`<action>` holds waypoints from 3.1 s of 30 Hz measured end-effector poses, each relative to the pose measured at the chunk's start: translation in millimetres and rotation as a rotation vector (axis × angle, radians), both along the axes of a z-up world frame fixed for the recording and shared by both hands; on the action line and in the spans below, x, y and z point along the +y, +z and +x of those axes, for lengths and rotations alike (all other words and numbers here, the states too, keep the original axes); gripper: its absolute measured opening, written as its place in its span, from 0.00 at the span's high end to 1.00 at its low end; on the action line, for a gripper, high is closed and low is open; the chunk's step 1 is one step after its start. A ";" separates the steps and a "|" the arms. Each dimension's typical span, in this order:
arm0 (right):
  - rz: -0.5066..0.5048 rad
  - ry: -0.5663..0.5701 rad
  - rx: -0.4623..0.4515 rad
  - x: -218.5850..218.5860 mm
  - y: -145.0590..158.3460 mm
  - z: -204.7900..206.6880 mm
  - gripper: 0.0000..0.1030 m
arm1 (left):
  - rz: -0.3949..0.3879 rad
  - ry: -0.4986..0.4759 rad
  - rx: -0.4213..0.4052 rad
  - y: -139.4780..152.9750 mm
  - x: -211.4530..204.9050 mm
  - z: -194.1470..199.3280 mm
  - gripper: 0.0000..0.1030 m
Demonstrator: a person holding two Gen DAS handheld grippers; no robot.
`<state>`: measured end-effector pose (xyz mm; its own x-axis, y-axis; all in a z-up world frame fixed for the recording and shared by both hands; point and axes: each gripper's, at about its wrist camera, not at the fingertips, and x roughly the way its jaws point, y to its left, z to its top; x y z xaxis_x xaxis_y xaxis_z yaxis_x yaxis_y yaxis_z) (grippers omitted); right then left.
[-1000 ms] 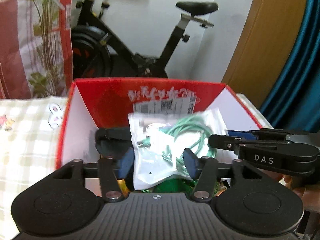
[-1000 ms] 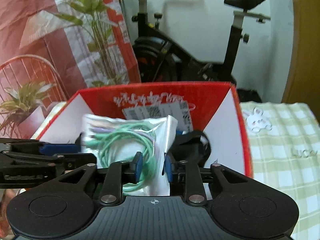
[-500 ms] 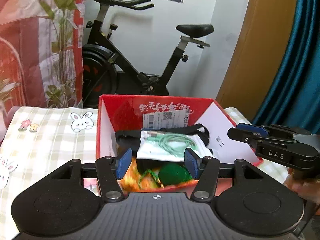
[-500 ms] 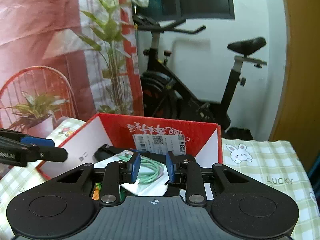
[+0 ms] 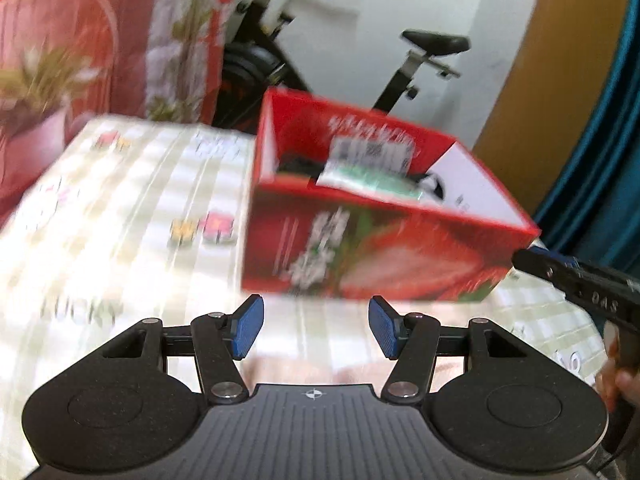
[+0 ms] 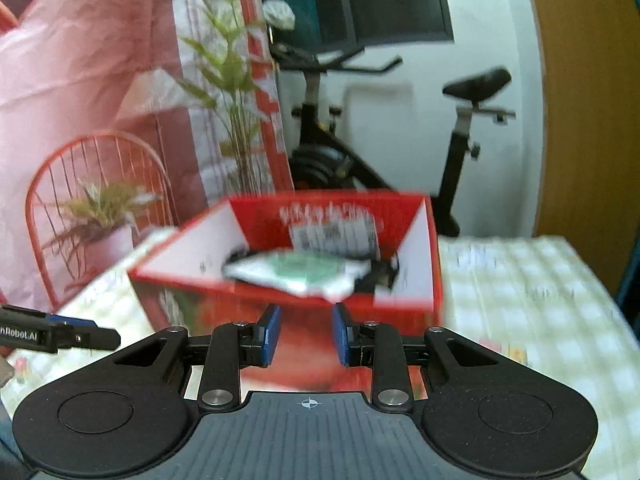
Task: Organize soft objects
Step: 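Lower the right gripper onto the cream knit towel beside the box, then close the right gripper on the cream towel and lift it, then carry the cream towel with the right gripper into the red box and release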
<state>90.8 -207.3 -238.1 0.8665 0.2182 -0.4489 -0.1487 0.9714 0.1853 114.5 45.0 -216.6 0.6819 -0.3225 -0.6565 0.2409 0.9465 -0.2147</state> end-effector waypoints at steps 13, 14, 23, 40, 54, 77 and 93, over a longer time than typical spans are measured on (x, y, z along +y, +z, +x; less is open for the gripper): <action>-0.070 -0.010 0.136 11.8 -69.4 -18.4 0.72 | 0.010 0.061 0.104 -46.4 7.5 -14.4 0.42; -0.073 -0.007 0.143 11.7 -71.1 -16.5 0.72 | 0.001 0.062 0.120 -49.7 9.0 -13.5 0.42; -0.051 -0.001 0.171 3.9 -86.8 -12.4 0.68 | -0.049 0.066 0.162 -67.0 18.6 -12.6 0.42; -0.016 -0.023 0.183 -4.6 -91.5 -9.3 0.58 | -0.059 0.048 0.146 -70.4 17.3 -10.1 0.42; 0.013 -0.023 0.195 -5.0 -92.8 -9.6 0.58 | -0.060 0.049 0.147 -70.8 17.2 -9.8 0.42; 0.034 0.012 0.202 1.3 -88.2 -12.3 0.73 | -0.073 0.026 0.115 -63.2 13.4 -12.9 0.67; 0.043 0.088 0.010 -2.2 -19.0 -21.4 0.81 | -0.072 0.010 -0.092 -8.6 11.8 -23.9 0.75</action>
<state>69.4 -209.5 -257.1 0.8387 0.3127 -0.4459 -0.2314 0.9458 0.2280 90.6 56.8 -225.2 0.7418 -0.3596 -0.5660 0.2534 0.9318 -0.2599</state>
